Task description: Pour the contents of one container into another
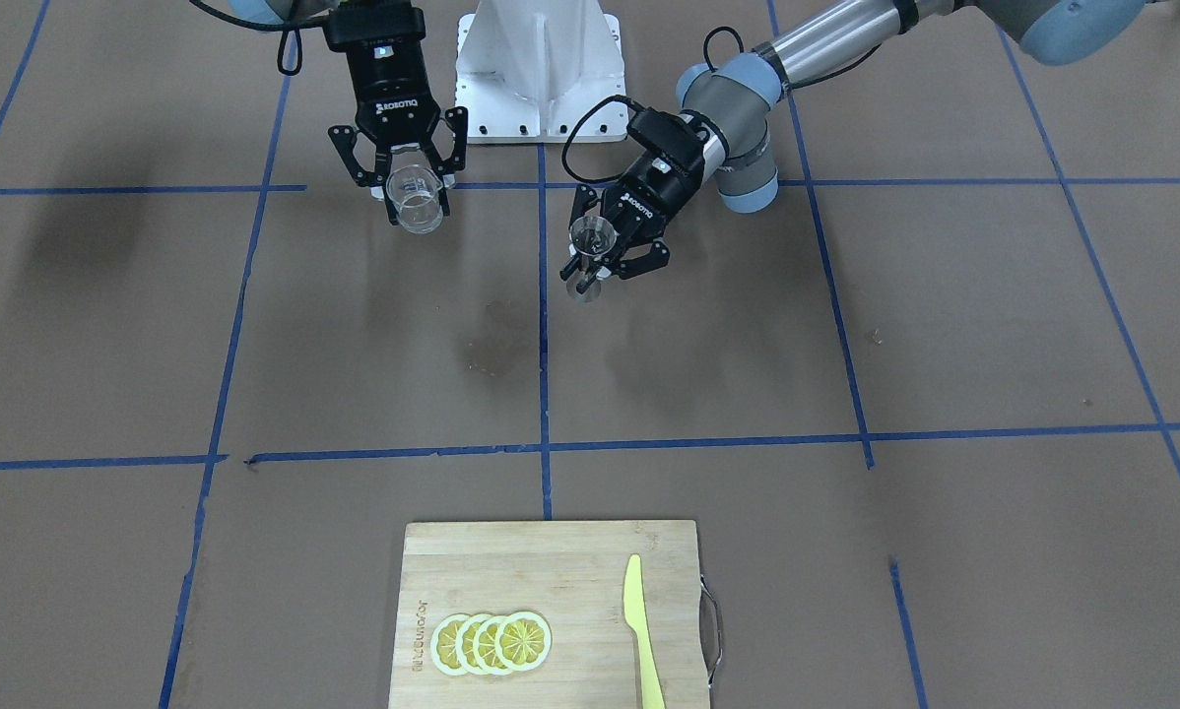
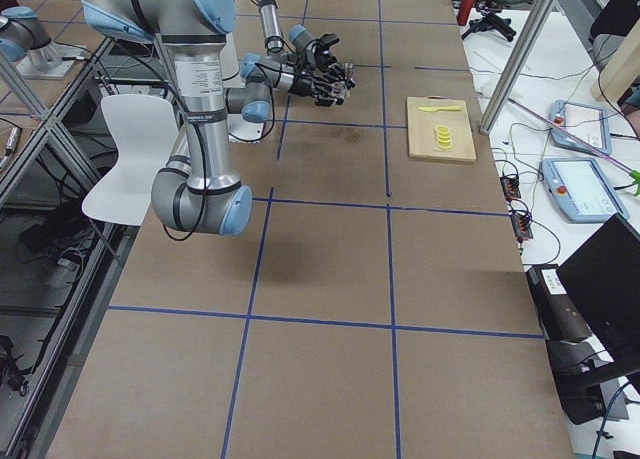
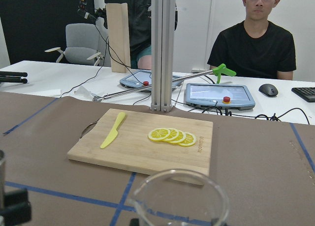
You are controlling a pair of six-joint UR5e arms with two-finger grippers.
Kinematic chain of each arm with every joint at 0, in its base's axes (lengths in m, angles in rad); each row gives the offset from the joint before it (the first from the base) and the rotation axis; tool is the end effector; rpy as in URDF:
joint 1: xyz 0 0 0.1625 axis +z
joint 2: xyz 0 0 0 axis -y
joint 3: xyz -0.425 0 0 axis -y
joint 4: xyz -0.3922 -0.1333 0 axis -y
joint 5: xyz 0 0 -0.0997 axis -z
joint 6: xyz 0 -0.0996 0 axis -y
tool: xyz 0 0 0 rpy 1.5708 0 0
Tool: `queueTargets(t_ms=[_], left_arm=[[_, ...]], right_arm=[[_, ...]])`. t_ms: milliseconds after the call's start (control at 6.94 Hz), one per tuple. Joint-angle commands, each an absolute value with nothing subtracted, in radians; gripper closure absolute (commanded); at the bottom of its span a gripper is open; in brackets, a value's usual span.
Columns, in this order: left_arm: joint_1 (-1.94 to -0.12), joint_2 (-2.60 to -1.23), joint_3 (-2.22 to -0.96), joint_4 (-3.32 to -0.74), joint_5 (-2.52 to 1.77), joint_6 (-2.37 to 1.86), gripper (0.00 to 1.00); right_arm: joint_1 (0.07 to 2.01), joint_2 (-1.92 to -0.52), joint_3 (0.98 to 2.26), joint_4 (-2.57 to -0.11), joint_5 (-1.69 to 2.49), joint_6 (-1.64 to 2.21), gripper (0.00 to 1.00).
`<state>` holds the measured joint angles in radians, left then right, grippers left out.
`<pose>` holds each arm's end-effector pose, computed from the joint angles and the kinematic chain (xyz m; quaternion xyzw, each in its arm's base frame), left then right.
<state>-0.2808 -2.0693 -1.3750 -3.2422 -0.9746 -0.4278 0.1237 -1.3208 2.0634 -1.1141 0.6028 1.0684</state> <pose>0.5377 -0.3520 0.2948 0.6436 0.4981 -0.0025 0.5810 -0.4526 -0.2733 0.2367 0.5193 -0.3570 0.1204 0.7671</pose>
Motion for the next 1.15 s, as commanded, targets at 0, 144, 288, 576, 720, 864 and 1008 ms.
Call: queueTargets(t_ms=[0, 144, 288, 576, 720, 864, 1008], left_arm=[[-0.299, -1.996, -1.4, -3.243, -0.85, -0.434, 1.0], [-0.31, -1.993, -1.404, -3.243, -0.812, -0.442, 1.0], [-0.34, -1.943, -1.408, -3.243, -0.808, -0.465, 1.0], [-0.392, -1.69, -1.513, -3.288, -0.819, -0.497, 1.0], [-0.394, -1.624, -1.513, -3.318, -0.805, -0.526, 1.0], [-0.394, -1.55, -1.502, -3.33, -0.767, -0.584, 1.0], [-0.394, -1.524, -1.45, -3.352, -0.744, -0.621, 1.0]], right_arm=[[0.139, -1.376, 2.088, -1.114, 0.603, 1.124, 1.0], [0.147, -1.388, 2.086, -1.112, 0.603, 1.124, 1.0], [0.15, -1.402, 2.086, -1.114, 0.603, 1.127, 1.0], [0.155, -1.405, 2.083, -1.114, 0.603, 1.129, 1.0], [0.155, -1.408, 2.083, -1.114, 0.604, 1.129, 1.0], [0.155, -1.41, 2.083, -1.114, 0.603, 1.129, 1.0], [0.155, -1.408, 2.083, -1.114, 0.604, 1.129, 1.0]])
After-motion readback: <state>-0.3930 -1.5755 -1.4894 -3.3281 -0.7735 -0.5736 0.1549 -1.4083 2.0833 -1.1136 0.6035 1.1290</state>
